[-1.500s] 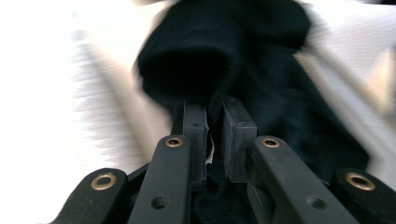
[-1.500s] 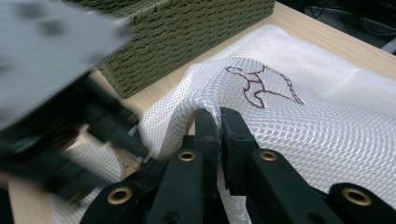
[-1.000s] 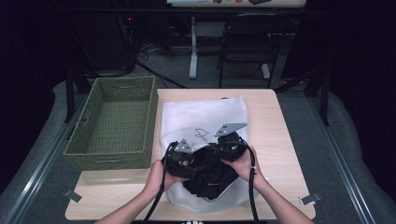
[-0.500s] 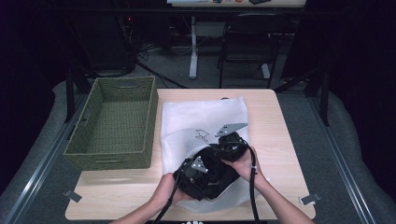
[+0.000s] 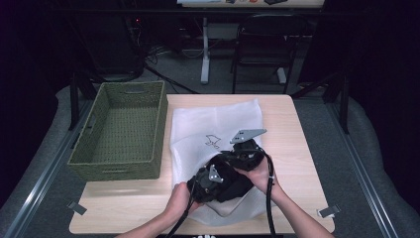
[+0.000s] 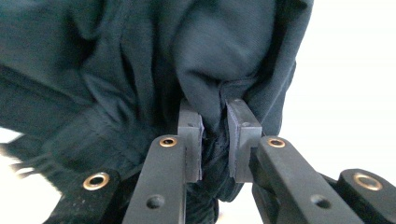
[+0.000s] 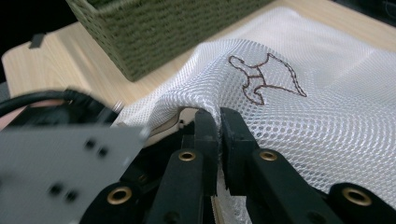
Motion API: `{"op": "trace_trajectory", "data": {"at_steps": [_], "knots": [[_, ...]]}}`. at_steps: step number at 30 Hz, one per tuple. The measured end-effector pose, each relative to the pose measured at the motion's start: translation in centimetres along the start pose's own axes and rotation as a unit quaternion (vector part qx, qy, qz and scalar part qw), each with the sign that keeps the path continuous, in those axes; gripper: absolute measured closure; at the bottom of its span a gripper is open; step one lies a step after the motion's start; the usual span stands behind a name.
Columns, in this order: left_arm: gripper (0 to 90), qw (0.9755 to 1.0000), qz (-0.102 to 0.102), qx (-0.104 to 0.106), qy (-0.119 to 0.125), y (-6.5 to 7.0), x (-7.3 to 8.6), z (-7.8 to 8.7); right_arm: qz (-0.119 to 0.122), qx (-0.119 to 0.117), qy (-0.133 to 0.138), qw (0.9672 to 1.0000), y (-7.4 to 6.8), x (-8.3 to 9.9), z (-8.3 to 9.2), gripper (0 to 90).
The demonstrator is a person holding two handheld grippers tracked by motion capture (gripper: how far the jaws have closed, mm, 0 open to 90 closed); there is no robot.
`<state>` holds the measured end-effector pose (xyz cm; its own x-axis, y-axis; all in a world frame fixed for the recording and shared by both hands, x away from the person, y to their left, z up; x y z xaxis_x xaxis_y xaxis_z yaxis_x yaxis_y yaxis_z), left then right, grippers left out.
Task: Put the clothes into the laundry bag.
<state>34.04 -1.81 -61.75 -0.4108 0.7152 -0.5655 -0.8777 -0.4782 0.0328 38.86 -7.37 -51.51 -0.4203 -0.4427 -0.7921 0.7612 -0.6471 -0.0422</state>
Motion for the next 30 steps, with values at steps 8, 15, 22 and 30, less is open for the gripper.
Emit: {"op": "trace_trajectory", "data": {"at_steps": [8, 15, 22, 30], "knots": [[77.9, 0.9966, 0.030, -0.061, 0.046, -3.1, -1.3, 0.8, 0.000, -0.009, 0.020, 0.9998, -0.8, -1.2, 1.0, 86.5], [64.8, 0.9987, 0.026, -0.029, 0.033, -2.7, -0.6, 0.5, -0.013, -0.007, -0.012, 0.9998, 0.2, 0.7, -0.1, 86.4], [41.6, 0.9993, 0.018, 0.004, 0.033, -1.2, -0.4, 2.4, -0.014, -0.004, -0.020, 0.9997, 0.6, 1.2, -0.2, 86.4], [32.9, 0.9996, 0.007, 0.013, 0.023, -0.4, 0.4, 3.0, -0.015, -0.004, -0.021, 0.9997, 0.6, 1.2, -0.1, 86.4]]}}
Point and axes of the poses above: each handheld gripper's, and its own axes: z roughly backward along the jaws, x roughly out of its underside, y roughly to its right, the point moved 10 cm from there along -z, roughly forward along the jaws, and after that the axes turned 3 degrees about x, right-handed, at the moved point
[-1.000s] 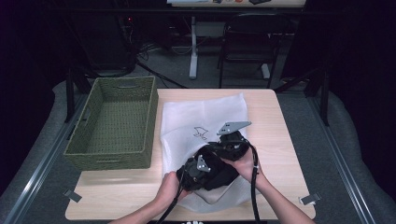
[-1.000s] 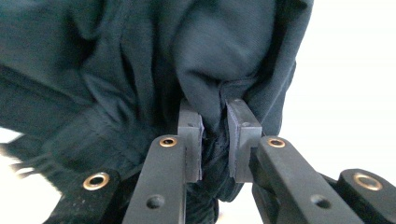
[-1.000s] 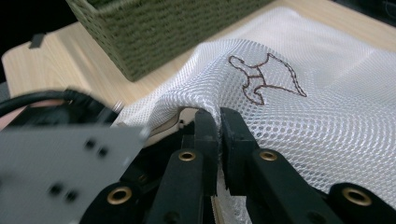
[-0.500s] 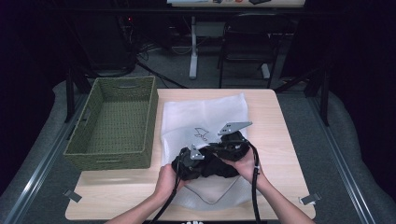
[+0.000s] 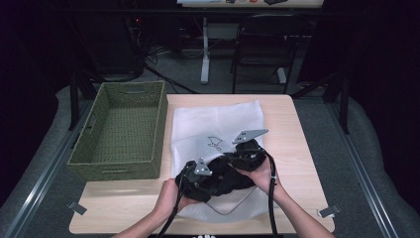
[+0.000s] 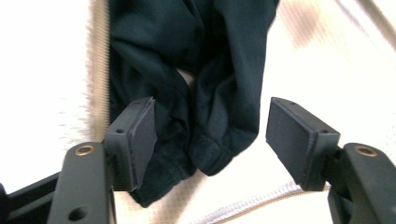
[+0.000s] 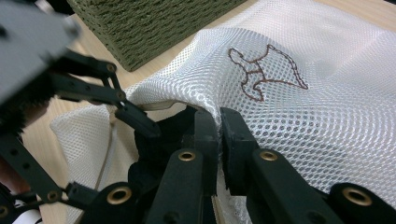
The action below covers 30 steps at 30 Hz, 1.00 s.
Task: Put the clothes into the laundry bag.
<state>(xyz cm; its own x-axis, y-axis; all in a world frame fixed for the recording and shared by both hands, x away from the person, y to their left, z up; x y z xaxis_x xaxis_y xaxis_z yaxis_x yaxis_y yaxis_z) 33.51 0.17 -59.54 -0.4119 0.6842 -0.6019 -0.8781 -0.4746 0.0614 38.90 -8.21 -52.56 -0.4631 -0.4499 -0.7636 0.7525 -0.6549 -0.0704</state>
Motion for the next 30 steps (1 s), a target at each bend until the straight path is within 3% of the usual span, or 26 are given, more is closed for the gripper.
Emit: {"op": "trace_trajectory", "data": {"at_steps": [4, 7, 10, 12, 14, 15, 19, 24, 27, 30], "knots": [[31.2, 0.9998, -0.001, 0.015, -0.009, 0.8, 0.4, -1.5, -0.001, 0.000, 0.000, 1.0000, 0.0, 0.0, 0.0, 86.3], [31.2, 0.9999, -0.010, 0.009, -0.008, 1.3, 0.0, -2.2, -0.002, 0.000, -0.001, 1.0000, 0.0, 0.0, -0.1, 86.3], [48.0, 0.9999, -0.005, -0.007, -0.014, 0.9, -0.3, -3.6, -0.003, -0.002, -0.003, 1.0000, 0.0, 0.1, -0.3, 86.3], [66.4, 0.9996, -0.003, -0.022, -0.019, 0.1, -0.3, -4.6, -0.003, -0.002, -0.002, 1.0000, -0.1, 0.0, -0.3, 86.4], [81.8, 0.9992, 0.000, -0.039, -0.009, -0.6, -0.3, -4.9, -0.001, -0.002, -0.001, 1.0000, -0.3, -0.1, -0.3, 86.4], [84.4, 0.9989, 0.006, -0.047, -0.001, -1.1, -0.4, -4.9, -0.001, -0.003, 0.001, 1.0000, -0.3, -0.2, -0.2, 86.4], [85.9, 0.9964, 0.021, -0.077, 0.026, -2.4, -1.2, -4.3, -0.007, -0.010, 0.017, 0.9998, -0.5, -1.1, 0.3, 86.5], [85.9, 0.9907, 0.030, -0.113, 0.070, -3.4, -3.0, -2.8, -0.018, -0.023, 0.046, 0.9985, -1.0, -2.4, 1.3, 86.5], [85.8, 0.9912, 0.031, -0.110, 0.066, -3.4, -2.7, -3.1, -0.026, -0.025, 0.046, 0.9983, -1.1, -2.4, 1.5, 86.3], [81.6, 0.9949, 0.020, -0.080, 0.059, -2.8, -2.1, -3.7, -0.039, -0.027, 0.029, 0.9984, -0.7, -1.3, 1.0, 86.1]]}}
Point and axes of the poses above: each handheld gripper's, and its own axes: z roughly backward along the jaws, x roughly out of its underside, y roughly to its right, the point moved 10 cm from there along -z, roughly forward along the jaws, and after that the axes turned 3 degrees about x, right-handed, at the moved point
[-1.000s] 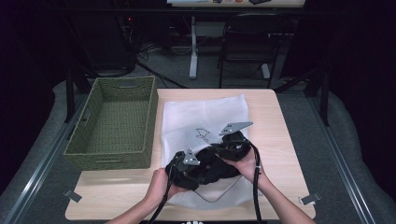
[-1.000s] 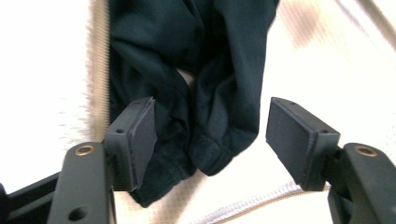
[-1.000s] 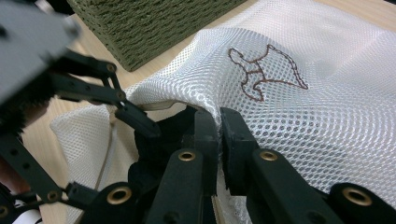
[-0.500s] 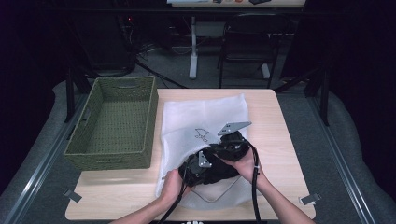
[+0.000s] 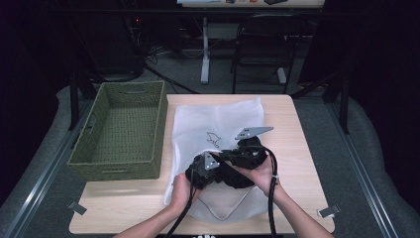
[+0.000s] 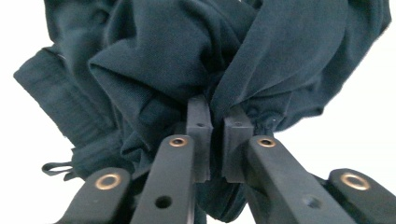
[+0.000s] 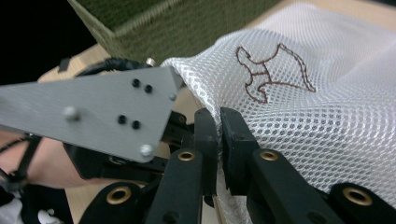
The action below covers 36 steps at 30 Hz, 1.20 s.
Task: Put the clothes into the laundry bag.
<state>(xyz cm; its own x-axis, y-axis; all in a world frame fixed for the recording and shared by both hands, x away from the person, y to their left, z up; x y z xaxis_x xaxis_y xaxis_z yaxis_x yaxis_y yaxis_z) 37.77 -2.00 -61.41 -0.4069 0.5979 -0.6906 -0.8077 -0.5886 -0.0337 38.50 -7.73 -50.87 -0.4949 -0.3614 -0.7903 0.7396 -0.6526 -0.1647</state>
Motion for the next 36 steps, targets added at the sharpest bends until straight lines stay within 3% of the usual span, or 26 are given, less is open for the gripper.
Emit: {"op": "trace_trajectory", "data": {"at_steps": [3, 9, 16, 20, 24, 27, 32, 36], "knots": [[73.7, 0.9995, -0.011, 0.028, -0.012, 0.6, 0.9, -0.3, -0.007, 0.001, -0.011, 0.9999, 0.4, 0.7, -0.5, 86.1], [59.7, 0.9980, -0.021, 0.057, -0.016, 1.6, 1.0, 0.4, -0.011, 0.005, -0.013, 0.9998, 0.9, 0.8, -0.7, 86.1], [44.7, 0.9973, -0.025, 0.068, -0.007, 2.1, 0.7, 2.5, -0.008, 0.005, -0.013, 0.9999, 0.8, 0.8, -0.5, 86.1], [40.0, 0.9979, -0.025, 0.059, 0.009, 1.6, 0.5, 4.4, -0.007, 0.004, -0.015, 0.9999, 0.7, 0.8, -0.4, 85.9], [39.0, 0.9990, -0.013, 0.037, 0.023, 0.2, 0.6, 6.0, -0.006, 0.004, -0.018, 0.9998, 0.5, 0.9, -0.3, 85.8], [38.8, 0.9996, -0.023, 0.012, 0.013, -0.8, 1.2, 6.5, -0.002, 0.002, -0.026, 0.9997, 0.3, 1.0, -0.3, 85.7], [36.4, 0.9995, -0.022, 0.003, 0.023, -1.0, 1.1, 7.0, 0.002, 0.003, -0.027, 0.9996, 0.0, 1.1, -0.4, 85.8], [35.6, 0.9992, -0.019, 0.010, 0.033, -0.9, 0.9, 7.8, -0.002, 0.008, -0.022, 0.9997, 0.4, 1.0, 0.0, 85.7]]}}
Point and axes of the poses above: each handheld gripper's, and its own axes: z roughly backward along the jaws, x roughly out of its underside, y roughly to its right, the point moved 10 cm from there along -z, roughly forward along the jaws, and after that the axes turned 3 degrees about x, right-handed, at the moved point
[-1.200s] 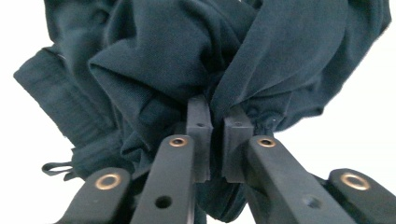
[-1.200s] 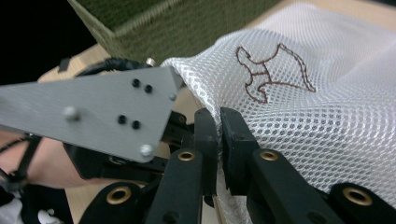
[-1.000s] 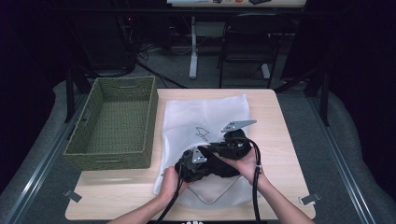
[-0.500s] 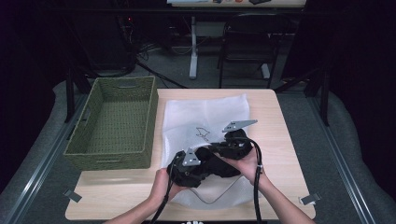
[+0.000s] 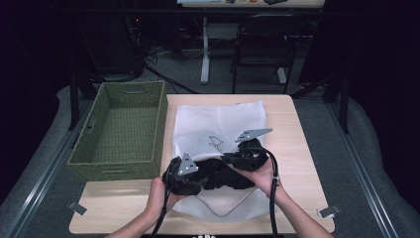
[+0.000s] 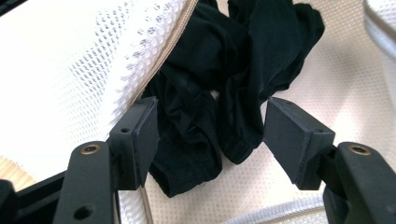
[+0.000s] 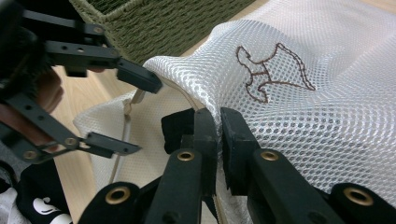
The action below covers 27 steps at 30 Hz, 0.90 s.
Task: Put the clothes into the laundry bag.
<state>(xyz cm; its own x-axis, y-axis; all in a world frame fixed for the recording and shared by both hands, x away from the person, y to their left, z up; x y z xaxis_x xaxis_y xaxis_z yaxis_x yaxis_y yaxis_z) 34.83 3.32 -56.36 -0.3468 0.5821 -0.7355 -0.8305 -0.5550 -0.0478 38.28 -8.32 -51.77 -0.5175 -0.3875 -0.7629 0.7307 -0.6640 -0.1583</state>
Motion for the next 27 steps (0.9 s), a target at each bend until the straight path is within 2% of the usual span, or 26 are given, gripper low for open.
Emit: {"op": "trace_trajectory", "data": {"at_steps": [4, 9, 11, 12, 14, 16, 19, 23, 24, 25, 27], "knots": [[33.8, 0.9999, 0.010, -0.006, 0.001, -0.7, 0.5, 0.2, 0.000, 0.000, -0.003, 1.0000, 0.1, 0.2, -0.1, 85.6], [35.4, 0.9996, 0.010, -0.023, -0.013, -2.2, 0.5, -1.0, 0.006, -0.001, -0.007, 1.0000, -0.1, 0.2, -0.1, 85.5], [40.6, 0.9996, 0.007, -0.018, -0.021, -2.4, 0.6, -1.6, 0.007, -0.002, -0.008, 0.9999, -0.1, 0.2, -0.1, 85.5], [43.7, 0.9994, 0.004, -0.023, -0.025, -2.5, 0.7, -1.9, 0.006, -0.002, -0.009, 0.9999, -0.1, 0.3, -0.1, 85.5], [55.7, 0.9993, 0.002, -0.026, -0.027, -2.7, 0.8, -2.3, 0.006, -0.002, -0.012, 0.9999, -0.1, 0.4, -0.1, 85.4], [68.2, 0.9994, -0.001, -0.019, -0.028, -2.7, 0.9, -2.3, 0.008, -0.003, -0.015, 0.9999, -0.1, 0.5, -0.2, 85.3], [79.7, 0.9995, -0.006, -0.015, -0.027, -2.9, 1.0, -2.0, 0.012, -0.004, -0.021, 0.9997, -0.2, 0.7, -0.2, 85.1], [82.8, 0.9997, -0.004, -0.002, -0.025, -3.1, 1.1, -1.4, 0.017, -0.009, -0.031, 0.9993, -0.4, 1.0, -0.3, 84.2], [82.9, 0.9996, -0.004, 0.007, -0.026, -3.1, 1.2, -1.2, 0.018, -0.010, -0.034, 0.9992, -0.5, 1.0, -0.3, 84.1], [83.0, 0.9996, -0.006, 0.006, -0.026, -3.2, 1.2, -1.1, 0.023, -0.011, -0.040, 0.9989, -0.5, 1.2, -0.3, 83.6], [82.9, 0.9994, -0.009, 0.018, -0.027, -3.1, 1.3, -0.8, 0.024, -0.014, -0.049, 0.9984, -0.7, 1.5, -0.3, 83.4]]}}
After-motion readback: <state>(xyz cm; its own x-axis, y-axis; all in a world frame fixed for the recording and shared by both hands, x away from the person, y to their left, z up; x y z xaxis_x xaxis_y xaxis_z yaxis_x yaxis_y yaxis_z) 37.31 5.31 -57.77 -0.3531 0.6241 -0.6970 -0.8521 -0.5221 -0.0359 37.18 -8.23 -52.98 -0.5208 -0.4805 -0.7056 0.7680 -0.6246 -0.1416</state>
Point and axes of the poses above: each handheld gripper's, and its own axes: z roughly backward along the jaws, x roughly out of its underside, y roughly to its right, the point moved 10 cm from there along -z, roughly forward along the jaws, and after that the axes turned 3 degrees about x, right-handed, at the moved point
